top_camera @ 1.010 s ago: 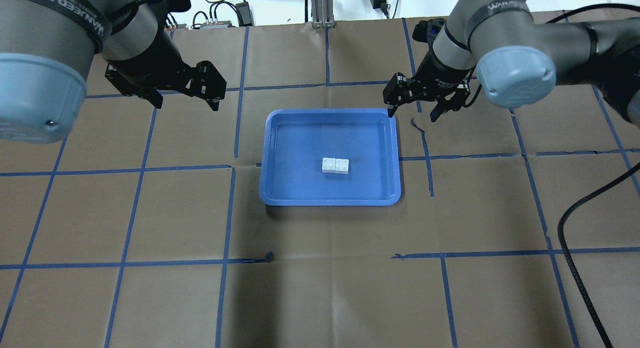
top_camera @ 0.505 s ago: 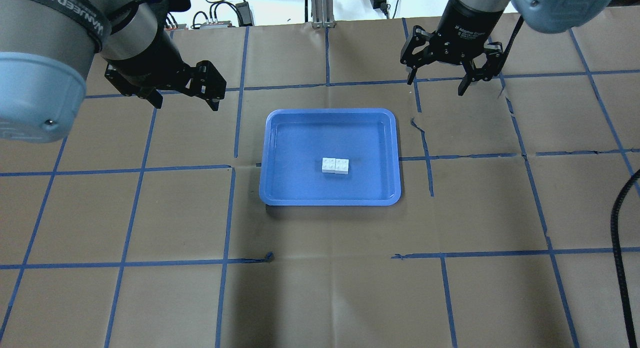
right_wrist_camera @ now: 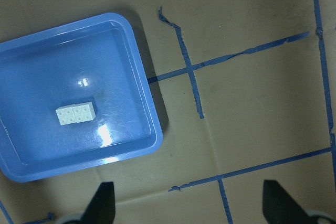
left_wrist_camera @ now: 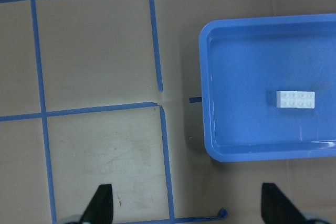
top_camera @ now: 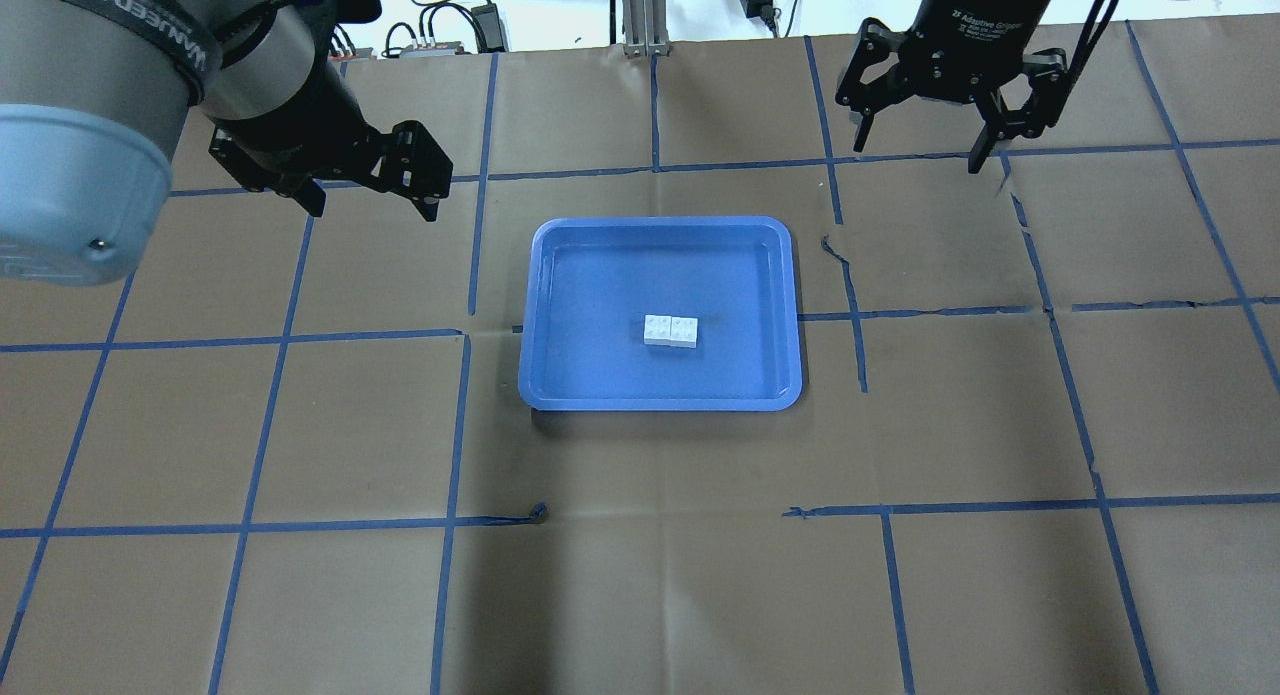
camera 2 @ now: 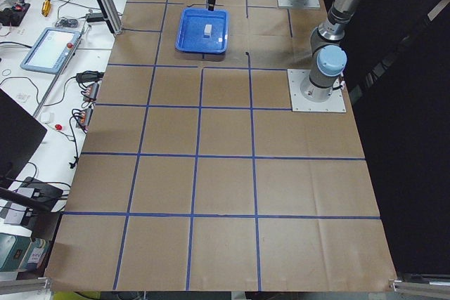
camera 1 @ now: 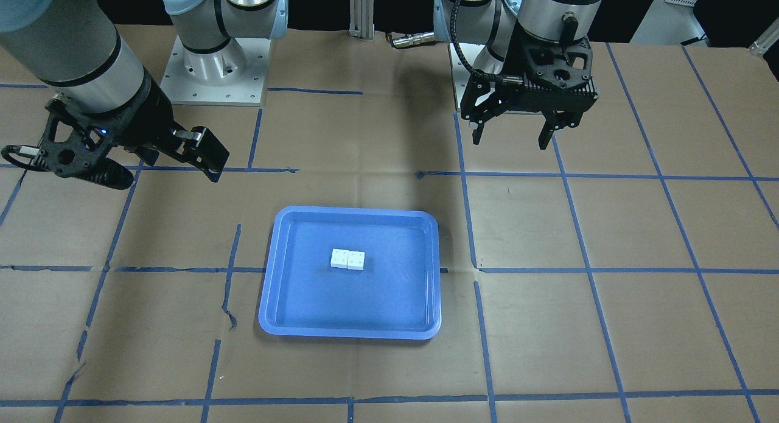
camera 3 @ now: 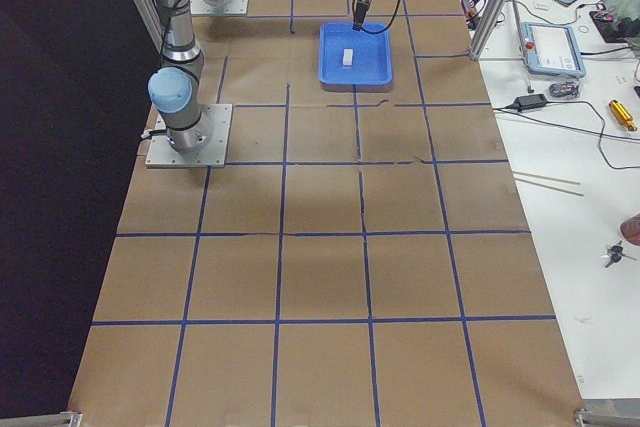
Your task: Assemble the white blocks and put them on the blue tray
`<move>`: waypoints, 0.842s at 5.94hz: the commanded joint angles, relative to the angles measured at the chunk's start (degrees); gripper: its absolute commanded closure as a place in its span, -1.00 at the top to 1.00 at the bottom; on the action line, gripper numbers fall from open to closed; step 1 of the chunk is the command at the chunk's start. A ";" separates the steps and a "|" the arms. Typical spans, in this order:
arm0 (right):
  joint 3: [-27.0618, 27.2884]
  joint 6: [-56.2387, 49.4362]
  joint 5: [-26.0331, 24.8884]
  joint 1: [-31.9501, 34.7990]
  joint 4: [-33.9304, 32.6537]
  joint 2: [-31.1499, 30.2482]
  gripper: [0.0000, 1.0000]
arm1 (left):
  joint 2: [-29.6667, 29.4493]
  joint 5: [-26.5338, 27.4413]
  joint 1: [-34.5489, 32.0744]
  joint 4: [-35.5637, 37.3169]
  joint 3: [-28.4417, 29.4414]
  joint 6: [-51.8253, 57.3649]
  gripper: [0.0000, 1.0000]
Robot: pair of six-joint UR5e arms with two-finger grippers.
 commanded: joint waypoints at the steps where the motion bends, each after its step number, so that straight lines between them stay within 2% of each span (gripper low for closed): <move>1: 0.04 1.57 -2.49 0.04 -0.85 -0.30 1.00 | 0.00 0.04 0.00 0.02 0.00 0.00 0.99; 2: 0.04 1.57 -4.16 0.04 -2.16 -0.03 1.00 | 0.00 0.04 0.00 -0.07 0.00 0.00 0.99; 5: 0.13 1.31 -3.57 0.04 -2.18 0.06 1.00 | 0.00 0.13 0.00 -0.07 0.00 0.00 0.99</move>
